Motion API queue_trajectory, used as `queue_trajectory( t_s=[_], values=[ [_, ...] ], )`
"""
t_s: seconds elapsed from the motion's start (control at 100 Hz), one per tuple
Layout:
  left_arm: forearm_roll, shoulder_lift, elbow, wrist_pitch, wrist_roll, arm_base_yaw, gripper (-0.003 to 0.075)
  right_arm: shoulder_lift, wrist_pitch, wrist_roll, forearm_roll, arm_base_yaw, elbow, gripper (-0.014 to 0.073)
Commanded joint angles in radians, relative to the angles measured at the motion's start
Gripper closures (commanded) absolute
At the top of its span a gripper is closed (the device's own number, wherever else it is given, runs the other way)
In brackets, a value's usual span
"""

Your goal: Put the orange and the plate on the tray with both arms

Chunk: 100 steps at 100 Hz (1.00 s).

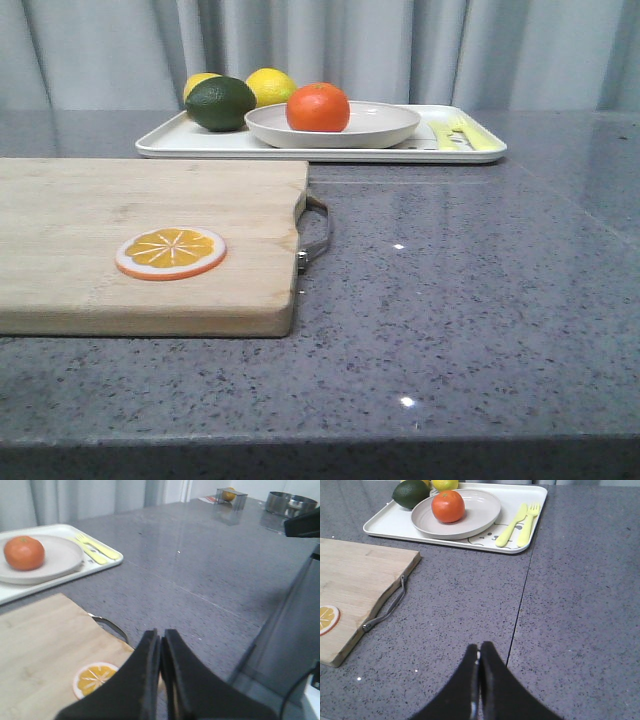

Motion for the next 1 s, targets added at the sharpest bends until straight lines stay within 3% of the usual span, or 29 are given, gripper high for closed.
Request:
queue_trajectory(
  t_s=[0.0,0.13,0.67,0.99],
  values=[
    [0.073,-0.011,0.022,-0.211,-0.048,0.002,0.0741,0.008,-0.073,-0.007,0.002,0.0,-0.023,0.0661],
    [0.076,-0.043,0.108,-0.337,-0.067,0.093,0.0741,0.008,-0.073,-0.007,0.002,0.0,-0.023,0.0661],
    [0.076,-0.338,0.381,-0.33,-0.067,0.719,0.0741,0.008,-0.073,-0.007,0.002,0.0,-0.023,0.0661],
    [0.112,-0.435,0.466,-0.271,-0.065,0.9,0.0741,0.008,-0.073,-0.007,0.002,0.0,-0.023,0.0661]
  ],
)
